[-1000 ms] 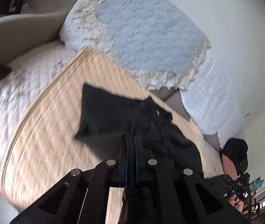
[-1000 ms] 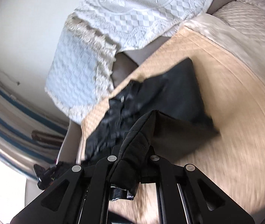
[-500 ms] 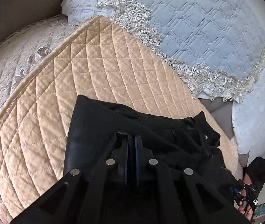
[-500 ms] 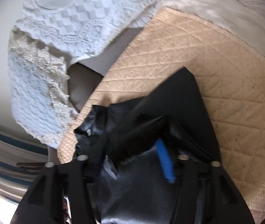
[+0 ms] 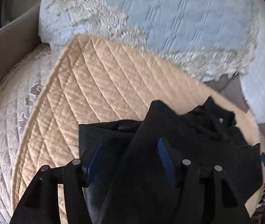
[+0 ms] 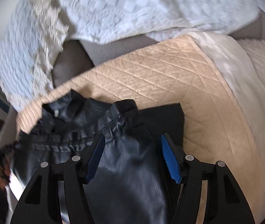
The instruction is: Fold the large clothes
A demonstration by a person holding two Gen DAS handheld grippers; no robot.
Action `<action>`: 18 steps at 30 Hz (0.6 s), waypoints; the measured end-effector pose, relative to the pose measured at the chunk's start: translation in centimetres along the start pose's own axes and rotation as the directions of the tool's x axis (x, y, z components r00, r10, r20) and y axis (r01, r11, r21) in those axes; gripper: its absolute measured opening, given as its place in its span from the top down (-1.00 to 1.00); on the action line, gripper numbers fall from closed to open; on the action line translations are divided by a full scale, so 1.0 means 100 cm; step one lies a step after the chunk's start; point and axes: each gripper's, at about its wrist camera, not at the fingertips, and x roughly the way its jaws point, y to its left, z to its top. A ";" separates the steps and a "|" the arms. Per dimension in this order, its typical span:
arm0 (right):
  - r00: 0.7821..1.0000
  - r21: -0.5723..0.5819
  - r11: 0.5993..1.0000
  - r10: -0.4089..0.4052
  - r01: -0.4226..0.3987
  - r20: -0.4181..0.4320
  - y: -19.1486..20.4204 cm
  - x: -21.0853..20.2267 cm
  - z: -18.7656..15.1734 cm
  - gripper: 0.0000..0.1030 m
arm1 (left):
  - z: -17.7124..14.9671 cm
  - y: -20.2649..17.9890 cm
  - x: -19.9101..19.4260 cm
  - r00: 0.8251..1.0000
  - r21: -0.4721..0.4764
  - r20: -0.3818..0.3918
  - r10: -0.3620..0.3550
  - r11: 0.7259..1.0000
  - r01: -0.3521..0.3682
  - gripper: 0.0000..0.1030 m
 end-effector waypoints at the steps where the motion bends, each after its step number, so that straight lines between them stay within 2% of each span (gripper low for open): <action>1: 1.000 -0.026 1.000 -0.007 0.007 -0.012 0.003 0.005 0.003 -0.21 | -0.001 -0.006 0.005 1.000 0.020 -0.015 -0.006 1.000 0.006 -0.17; 3: 0.999 -0.057 0.998 -0.018 0.016 -0.043 0.008 0.015 0.007 -0.16 | 0.000 -0.018 0.017 1.000 0.088 -0.015 -0.008 0.996 0.010 -0.17; 4: 0.998 -0.064 0.998 -0.022 0.019 -0.054 0.010 0.019 0.008 -0.03 | 0.001 -0.022 0.021 1.000 0.098 -0.022 -0.001 0.995 0.003 -0.16; 5: 0.998 -0.078 0.997 -0.024 0.020 -0.051 0.013 0.020 0.008 0.44 | 0.001 -0.025 0.025 0.999 0.105 -0.031 -0.009 0.994 0.013 0.00; 6: 0.999 -0.086 0.996 -0.027 0.023 -0.045 0.016 0.020 0.009 0.69 | 0.001 -0.029 0.028 0.999 0.121 -0.041 -0.016 0.992 0.021 0.10; 7: 0.999 -0.087 0.996 -0.027 0.023 -0.042 0.017 0.018 0.008 0.70 | 0.001 -0.033 0.028 0.999 0.133 -0.043 -0.010 0.991 0.015 0.36; 8: 1.000 -0.093 0.995 -0.020 0.018 -0.023 0.019 0.013 0.007 0.78 | 0.000 -0.036 0.027 0.999 0.150 -0.037 -0.008 0.989 0.013 0.75; 9: 1.000 -0.100 0.995 -0.016 0.015 -0.009 0.021 0.010 0.007 0.80 | -0.001 -0.039 0.024 0.999 0.167 -0.027 -0.025 0.986 0.030 0.86; 11: 0.999 -0.110 0.994 0.008 -0.003 0.039 0.025 -0.005 0.007 0.82 | -0.004 -0.046 0.012 1.000 0.194 0.021 -0.022 0.981 0.017 0.87; 13: 0.994 -0.114 0.993 0.044 -0.032 0.104 0.028 -0.024 0.010 0.82 | -0.004 -0.049 -0.011 0.993 0.204 0.099 -0.059 0.978 0.038 0.88; 16: 0.975 -0.101 0.992 0.090 -0.070 0.204 0.029 -0.050 0.021 0.82 | 0.002 -0.047 -0.048 0.968 0.171 0.214 -0.130 0.981 0.094 0.88; 18: 0.966 -0.091 0.995 0.072 -0.051 0.247 0.029 -0.051 0.031 0.82 | 0.010 -0.051 -0.063 0.949 0.157 0.281 -0.146 0.982 0.105 0.88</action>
